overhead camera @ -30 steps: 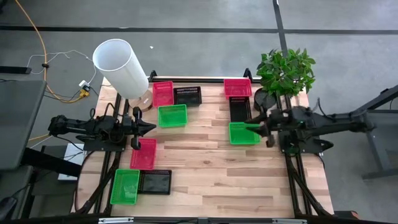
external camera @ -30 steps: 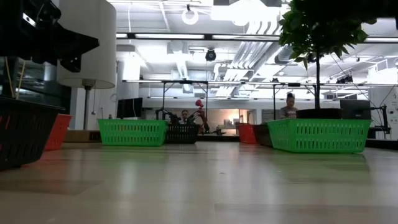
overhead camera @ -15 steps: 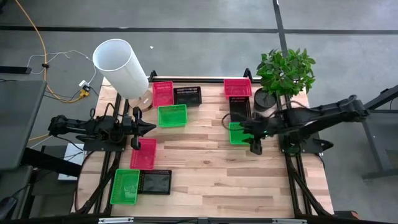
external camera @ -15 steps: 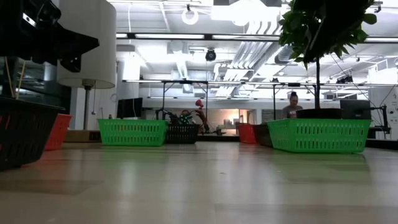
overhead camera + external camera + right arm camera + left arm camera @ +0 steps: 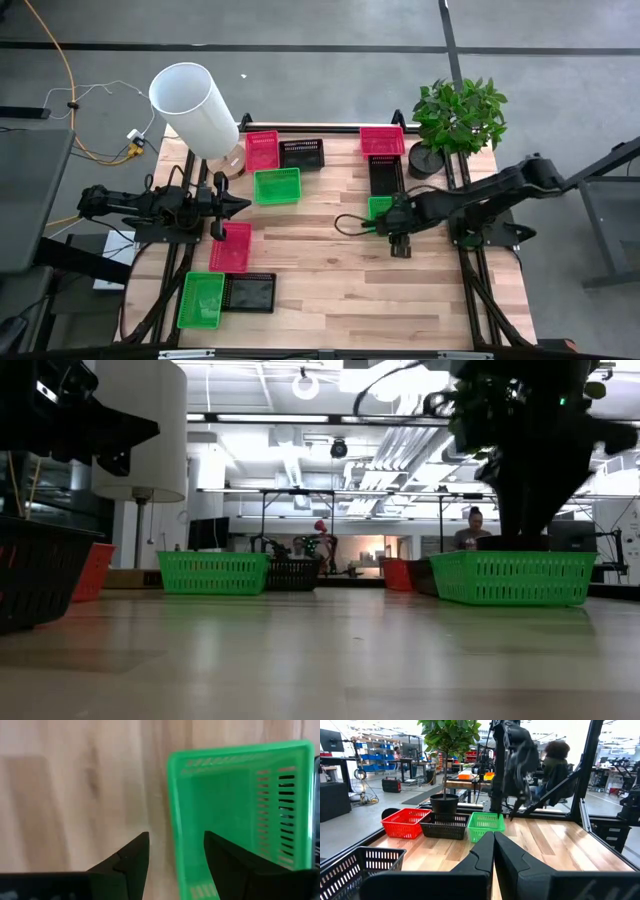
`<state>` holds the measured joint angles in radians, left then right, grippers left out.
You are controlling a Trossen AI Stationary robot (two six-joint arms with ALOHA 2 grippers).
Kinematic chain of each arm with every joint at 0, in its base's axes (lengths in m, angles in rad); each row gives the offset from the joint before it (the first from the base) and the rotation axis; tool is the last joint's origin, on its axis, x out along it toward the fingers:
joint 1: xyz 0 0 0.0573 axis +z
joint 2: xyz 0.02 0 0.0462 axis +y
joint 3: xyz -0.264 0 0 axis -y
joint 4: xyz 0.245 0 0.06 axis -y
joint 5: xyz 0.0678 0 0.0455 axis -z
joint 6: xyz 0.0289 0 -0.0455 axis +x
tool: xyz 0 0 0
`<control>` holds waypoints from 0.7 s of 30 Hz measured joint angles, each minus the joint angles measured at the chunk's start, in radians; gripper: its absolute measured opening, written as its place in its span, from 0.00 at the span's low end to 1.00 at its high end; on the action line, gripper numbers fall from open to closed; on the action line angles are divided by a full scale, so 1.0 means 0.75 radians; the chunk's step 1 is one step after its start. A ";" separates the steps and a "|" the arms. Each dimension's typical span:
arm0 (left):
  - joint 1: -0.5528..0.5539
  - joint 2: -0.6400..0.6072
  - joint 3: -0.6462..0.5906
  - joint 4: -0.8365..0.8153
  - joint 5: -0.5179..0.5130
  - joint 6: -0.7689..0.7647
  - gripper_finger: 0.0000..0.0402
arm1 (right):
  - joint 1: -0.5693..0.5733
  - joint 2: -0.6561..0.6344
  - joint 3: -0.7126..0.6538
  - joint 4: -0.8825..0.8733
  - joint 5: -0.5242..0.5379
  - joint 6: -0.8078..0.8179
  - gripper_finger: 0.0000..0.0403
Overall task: Stack baskets by color
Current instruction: Stack the right green basket on top of the top green basket
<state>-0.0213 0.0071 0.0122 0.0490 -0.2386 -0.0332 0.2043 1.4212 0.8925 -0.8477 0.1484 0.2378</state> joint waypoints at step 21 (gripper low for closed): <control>0.000 0.001 0.000 0.000 0.000 0.000 0.00 | -0.001 0.234 0.079 -0.084 0.082 0.005 0.09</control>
<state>-0.0215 0.0074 0.0124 0.0490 -0.2386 -0.0334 0.2039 1.5970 0.9516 -0.9104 0.2101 0.2412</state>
